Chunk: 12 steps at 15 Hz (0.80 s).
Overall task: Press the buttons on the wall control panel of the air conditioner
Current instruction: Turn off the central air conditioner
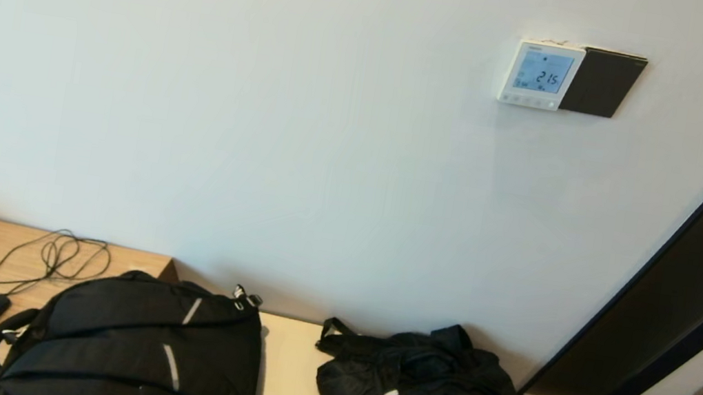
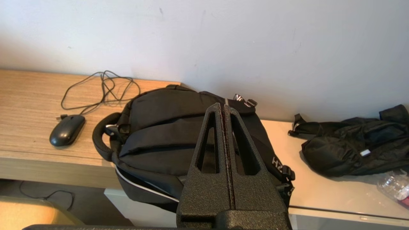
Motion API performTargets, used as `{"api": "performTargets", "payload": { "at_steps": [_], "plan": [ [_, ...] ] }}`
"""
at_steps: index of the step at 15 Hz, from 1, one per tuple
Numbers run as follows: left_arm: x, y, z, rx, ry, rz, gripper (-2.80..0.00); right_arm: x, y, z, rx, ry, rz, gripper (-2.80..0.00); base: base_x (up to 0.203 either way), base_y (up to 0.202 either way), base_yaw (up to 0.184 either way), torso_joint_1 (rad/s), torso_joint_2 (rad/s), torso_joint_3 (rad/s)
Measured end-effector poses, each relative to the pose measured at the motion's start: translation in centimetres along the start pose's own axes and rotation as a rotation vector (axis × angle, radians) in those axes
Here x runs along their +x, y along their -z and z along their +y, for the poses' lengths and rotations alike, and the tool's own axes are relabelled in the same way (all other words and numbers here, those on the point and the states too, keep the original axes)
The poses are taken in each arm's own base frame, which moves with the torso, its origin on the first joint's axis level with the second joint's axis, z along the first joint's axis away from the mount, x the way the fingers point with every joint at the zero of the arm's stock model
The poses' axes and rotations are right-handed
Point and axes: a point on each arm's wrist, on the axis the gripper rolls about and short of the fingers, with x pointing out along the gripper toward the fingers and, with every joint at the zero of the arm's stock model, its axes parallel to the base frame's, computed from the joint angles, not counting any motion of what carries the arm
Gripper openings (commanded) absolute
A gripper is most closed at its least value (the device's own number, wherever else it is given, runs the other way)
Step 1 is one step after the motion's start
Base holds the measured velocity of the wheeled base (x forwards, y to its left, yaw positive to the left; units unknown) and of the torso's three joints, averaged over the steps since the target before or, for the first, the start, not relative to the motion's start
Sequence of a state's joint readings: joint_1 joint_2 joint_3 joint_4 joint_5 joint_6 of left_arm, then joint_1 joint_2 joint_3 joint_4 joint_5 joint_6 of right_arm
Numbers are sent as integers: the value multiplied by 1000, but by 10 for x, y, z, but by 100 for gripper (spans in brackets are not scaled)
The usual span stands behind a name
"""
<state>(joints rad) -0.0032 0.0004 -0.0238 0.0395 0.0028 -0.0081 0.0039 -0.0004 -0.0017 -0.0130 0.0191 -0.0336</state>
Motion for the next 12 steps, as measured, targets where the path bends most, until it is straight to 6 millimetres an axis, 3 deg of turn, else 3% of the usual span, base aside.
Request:
{"api": "performTargets", "payload": {
  "at_steps": [12],
  "plan": [
    [0,0,0,0,0,0,-280,0,0,0,0,-1,0,-280,0,0,0,0,0,0]
  ]
}}
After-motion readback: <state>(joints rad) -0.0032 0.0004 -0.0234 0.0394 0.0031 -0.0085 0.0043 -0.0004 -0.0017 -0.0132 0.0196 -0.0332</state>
